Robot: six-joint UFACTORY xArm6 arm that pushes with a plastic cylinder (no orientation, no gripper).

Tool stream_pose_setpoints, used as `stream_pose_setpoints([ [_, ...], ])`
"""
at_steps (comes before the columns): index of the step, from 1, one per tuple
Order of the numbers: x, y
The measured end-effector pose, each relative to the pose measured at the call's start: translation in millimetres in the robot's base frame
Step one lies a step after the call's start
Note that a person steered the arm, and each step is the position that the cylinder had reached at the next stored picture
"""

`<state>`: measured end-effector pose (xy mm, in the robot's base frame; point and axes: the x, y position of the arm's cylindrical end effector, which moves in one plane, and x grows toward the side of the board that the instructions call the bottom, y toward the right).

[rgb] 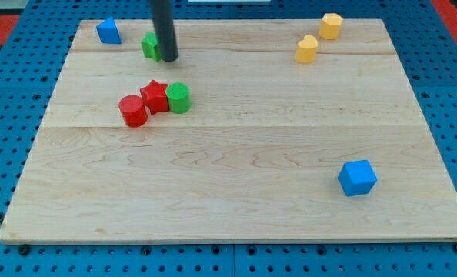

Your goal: Push the green circle slightly down

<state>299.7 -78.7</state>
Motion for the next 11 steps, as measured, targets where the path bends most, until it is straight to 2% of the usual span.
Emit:
stream_pose_setpoints([
  [1,50.9,29.6],
  [2,76.6,29.6],
  [4,64.8,6.2],
  [6,62.1,-57.0],
  [7,79.6,15.1],
  [8,97.5,49.5],
  [9,69.4,15.9],
  [10,63.1,-4.4],
  [11,100.1,17.1],
])
